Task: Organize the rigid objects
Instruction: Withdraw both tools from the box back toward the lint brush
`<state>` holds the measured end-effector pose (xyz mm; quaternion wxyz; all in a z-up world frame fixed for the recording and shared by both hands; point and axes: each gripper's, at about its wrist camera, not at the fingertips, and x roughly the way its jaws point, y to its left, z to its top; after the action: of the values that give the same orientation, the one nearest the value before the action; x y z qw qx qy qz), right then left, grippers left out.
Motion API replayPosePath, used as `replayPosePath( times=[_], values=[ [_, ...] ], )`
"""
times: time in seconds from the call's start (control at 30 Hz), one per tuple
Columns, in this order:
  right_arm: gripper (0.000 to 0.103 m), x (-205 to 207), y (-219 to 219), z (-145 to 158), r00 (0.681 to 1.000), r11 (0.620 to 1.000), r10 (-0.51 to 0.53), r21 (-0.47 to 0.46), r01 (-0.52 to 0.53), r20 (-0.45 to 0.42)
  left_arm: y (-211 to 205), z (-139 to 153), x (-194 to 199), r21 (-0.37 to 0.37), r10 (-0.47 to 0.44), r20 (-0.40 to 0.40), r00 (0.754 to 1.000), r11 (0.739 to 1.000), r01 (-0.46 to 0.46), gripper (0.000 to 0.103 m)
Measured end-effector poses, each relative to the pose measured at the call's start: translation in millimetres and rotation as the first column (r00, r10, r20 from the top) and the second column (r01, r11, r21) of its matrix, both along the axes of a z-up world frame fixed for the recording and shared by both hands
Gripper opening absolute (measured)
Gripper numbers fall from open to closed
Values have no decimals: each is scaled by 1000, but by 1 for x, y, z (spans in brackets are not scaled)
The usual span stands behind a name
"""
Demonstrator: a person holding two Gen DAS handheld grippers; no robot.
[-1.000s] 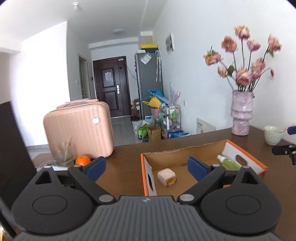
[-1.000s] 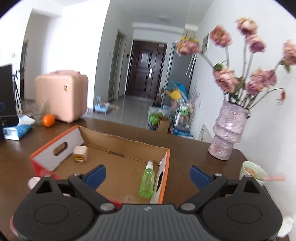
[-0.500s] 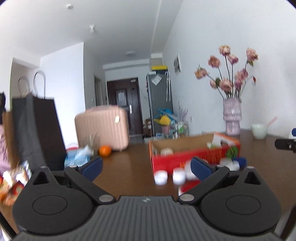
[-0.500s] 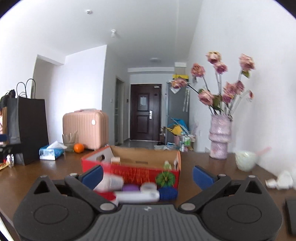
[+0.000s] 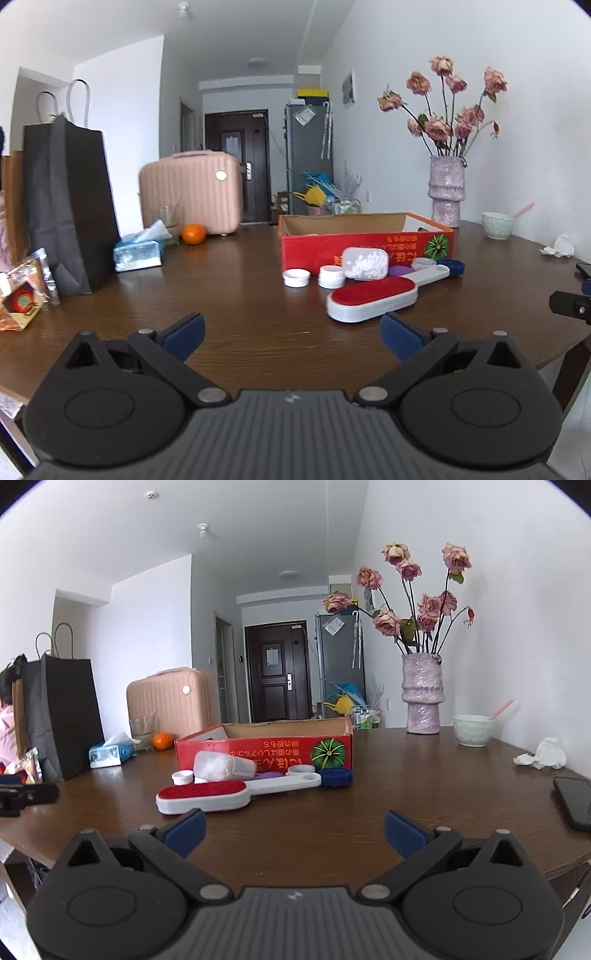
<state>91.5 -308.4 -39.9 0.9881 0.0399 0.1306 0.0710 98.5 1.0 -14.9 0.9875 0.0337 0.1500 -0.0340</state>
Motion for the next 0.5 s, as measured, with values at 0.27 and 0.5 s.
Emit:
replayPosePath(
  times=[0.27, 0.5],
  values=[
    [101, 52, -2, 6, 999, 1000, 5, 0, -5, -54, -31, -6, 58, 26, -50, -43, 998, 998, 51, 103],
    [84, 128, -13, 4, 987, 998, 10, 70, 2, -161, -33, -9, 126, -9, -34, -112, 993, 999, 33, 103]
  ],
)
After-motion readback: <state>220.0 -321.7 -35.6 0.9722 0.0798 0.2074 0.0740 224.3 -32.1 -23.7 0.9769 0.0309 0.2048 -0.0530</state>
